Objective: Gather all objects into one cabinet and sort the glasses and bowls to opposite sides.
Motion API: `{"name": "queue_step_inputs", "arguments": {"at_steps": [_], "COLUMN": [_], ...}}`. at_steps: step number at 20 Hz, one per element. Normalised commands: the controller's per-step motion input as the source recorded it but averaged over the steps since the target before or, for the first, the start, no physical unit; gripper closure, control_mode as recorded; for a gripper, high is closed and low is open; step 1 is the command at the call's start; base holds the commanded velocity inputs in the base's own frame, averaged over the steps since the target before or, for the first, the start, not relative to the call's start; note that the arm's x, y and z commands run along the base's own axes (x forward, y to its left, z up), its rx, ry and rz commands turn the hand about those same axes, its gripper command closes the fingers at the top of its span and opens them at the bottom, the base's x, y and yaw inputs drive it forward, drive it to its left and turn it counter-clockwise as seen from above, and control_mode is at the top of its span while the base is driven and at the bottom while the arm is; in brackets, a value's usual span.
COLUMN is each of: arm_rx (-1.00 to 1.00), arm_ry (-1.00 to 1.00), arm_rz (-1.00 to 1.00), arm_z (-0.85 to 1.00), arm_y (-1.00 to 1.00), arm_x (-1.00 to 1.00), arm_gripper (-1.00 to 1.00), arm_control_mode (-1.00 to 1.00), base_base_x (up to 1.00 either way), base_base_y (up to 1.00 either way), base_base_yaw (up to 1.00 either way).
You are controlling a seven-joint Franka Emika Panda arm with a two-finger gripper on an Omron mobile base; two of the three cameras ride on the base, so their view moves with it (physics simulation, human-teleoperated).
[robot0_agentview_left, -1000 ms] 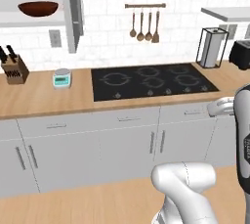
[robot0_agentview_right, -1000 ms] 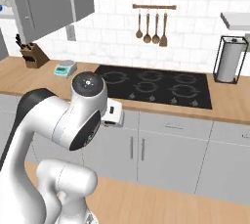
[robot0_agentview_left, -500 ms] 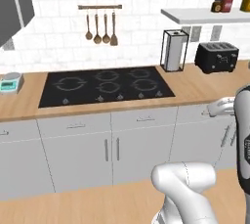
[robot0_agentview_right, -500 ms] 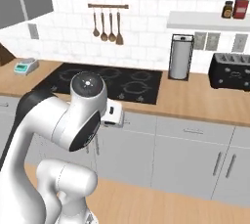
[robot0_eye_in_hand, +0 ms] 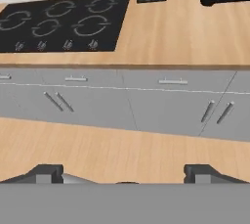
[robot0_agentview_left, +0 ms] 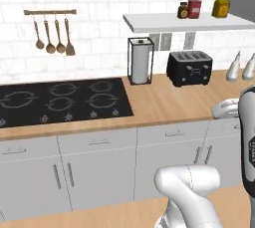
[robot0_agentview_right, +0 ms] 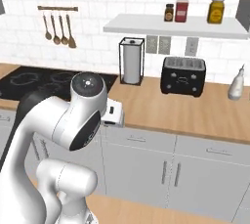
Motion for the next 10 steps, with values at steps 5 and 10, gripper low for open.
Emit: {"name": "queue_step_inputs", "arguments": {"at_steps": [5,10], "arm_rx": [0.00,0.00], "arm_ry": [0.00,0.00], "arm_rz": [0.00,0.00], "arm_z": [0.00,0.00], "arm_y": [0.00,0.00], "arm_x": [0.00,0.00], "arm_gripper": [-1.00,-1.00], "arm_control_mode": [1.00,1.00], "base_base_x": [0.31,0.09], "base_base_y": [-1.00,-1.00], "base_base_yaw": [0.00,0.00]}}
